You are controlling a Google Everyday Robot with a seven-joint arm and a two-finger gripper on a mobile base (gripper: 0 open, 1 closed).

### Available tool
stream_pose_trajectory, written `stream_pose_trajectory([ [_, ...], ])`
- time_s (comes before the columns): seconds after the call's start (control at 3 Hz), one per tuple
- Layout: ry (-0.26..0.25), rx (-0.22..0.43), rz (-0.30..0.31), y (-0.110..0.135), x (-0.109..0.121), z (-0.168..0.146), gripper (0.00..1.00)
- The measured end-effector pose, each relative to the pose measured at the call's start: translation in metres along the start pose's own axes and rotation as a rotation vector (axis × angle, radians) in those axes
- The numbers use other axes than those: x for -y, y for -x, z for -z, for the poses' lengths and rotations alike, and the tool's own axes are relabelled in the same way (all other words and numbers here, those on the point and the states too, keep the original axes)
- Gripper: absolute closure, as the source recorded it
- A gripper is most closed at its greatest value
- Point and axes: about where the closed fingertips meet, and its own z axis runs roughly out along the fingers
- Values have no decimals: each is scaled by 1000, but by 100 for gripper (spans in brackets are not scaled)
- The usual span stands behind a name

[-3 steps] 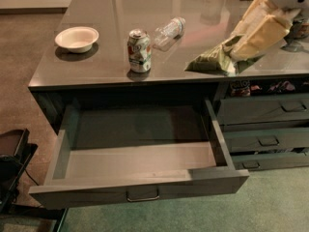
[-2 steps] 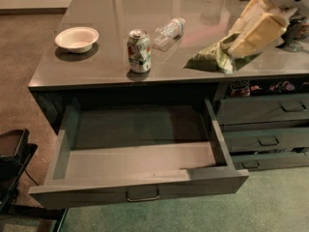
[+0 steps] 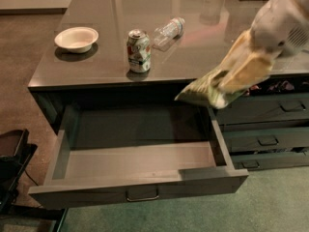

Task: Place green jalapeno chip bag into top drawer

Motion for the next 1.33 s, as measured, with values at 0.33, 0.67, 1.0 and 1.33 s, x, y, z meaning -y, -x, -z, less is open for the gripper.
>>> stream_pose_trajectory([
  [0.33, 125, 21, -32, -16, -36, -48, 100],
  [0.67, 209, 45, -47, -28, -60, -92, 100],
  [1.0, 233, 79, -33, -32, -62, -131, 100],
  [1.33, 209, 121, -1, -29, -50, -166, 100],
])
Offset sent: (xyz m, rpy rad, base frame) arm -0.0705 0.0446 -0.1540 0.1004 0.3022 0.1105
